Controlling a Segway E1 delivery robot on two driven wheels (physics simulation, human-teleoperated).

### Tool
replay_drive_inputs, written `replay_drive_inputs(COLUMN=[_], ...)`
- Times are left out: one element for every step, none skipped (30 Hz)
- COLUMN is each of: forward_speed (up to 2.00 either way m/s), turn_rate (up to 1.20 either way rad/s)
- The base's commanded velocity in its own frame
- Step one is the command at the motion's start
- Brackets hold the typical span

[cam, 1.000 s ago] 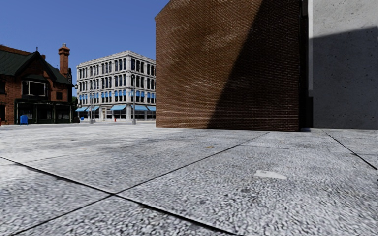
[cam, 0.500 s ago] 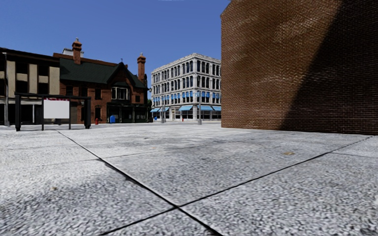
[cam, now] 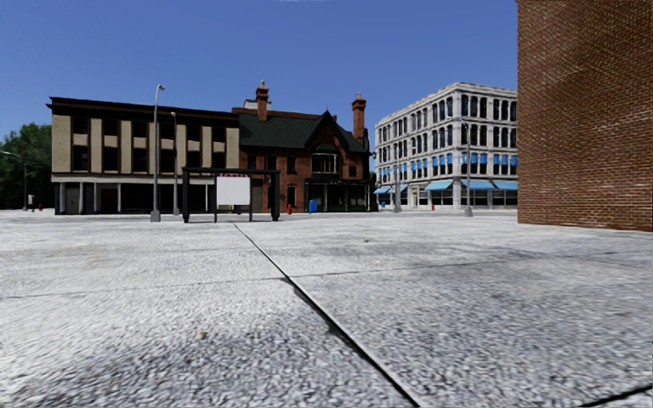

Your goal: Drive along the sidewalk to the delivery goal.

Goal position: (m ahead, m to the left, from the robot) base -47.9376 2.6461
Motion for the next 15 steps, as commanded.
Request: replay_drive_inputs(forward_speed=[1.16, 1.18, 1.18, 1.18, 1.18, 1.19, 1.21, 1.28, 1.33, 1.33, 1.34, 1.35, 1.35, 1.35, 1.35], turn_rate=[0.79, 0.79, 0.79, 0.79, 0.79, 0.79, 0.79, 0.79, 0.79, 0.79, 0.79, 0.79, 0.79, 0.79, 0.80])
